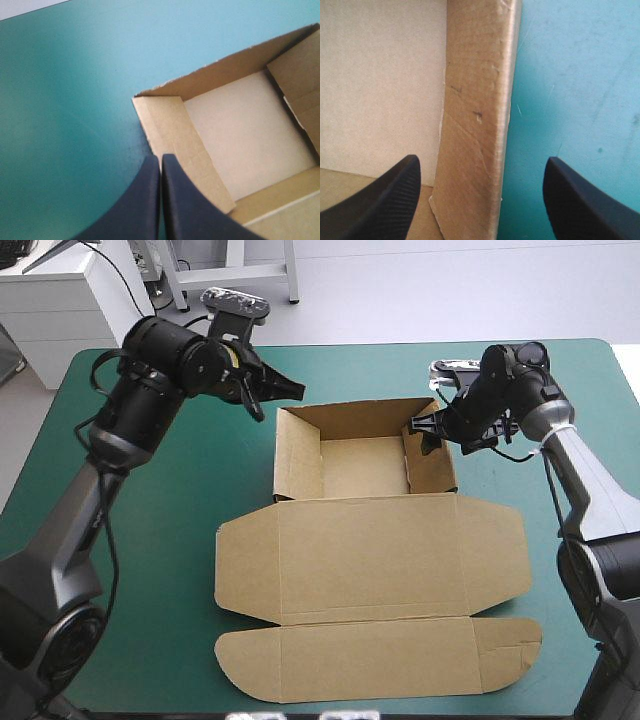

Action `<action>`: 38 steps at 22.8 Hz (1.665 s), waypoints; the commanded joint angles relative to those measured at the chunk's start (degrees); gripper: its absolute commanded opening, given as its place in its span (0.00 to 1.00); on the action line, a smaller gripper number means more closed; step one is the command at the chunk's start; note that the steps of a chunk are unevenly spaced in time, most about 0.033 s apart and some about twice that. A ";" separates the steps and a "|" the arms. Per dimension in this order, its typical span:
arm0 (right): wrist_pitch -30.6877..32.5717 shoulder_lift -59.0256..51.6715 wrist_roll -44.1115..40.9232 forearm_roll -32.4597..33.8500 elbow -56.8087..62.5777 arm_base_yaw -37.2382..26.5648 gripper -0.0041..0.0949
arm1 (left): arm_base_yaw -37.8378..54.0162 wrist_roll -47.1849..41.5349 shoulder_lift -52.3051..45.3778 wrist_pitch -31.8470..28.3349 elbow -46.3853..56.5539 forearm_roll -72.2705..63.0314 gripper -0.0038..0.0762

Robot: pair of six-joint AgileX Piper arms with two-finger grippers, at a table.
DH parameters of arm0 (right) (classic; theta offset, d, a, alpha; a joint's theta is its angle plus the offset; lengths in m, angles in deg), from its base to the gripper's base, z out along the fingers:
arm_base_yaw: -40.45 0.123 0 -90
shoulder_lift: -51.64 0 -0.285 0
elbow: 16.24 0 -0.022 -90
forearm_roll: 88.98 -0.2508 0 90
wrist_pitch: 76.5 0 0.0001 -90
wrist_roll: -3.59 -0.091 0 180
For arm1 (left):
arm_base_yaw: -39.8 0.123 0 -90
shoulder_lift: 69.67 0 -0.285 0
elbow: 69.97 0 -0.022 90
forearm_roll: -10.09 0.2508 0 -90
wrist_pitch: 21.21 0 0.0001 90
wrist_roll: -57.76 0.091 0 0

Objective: Fold the box

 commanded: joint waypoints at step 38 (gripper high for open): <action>0.34 -3.17 8.95 -6.69 -7.08 -6.98 0.02 | -0.26 -2.03 -73.78 -25.90 87.31 3.41 0.04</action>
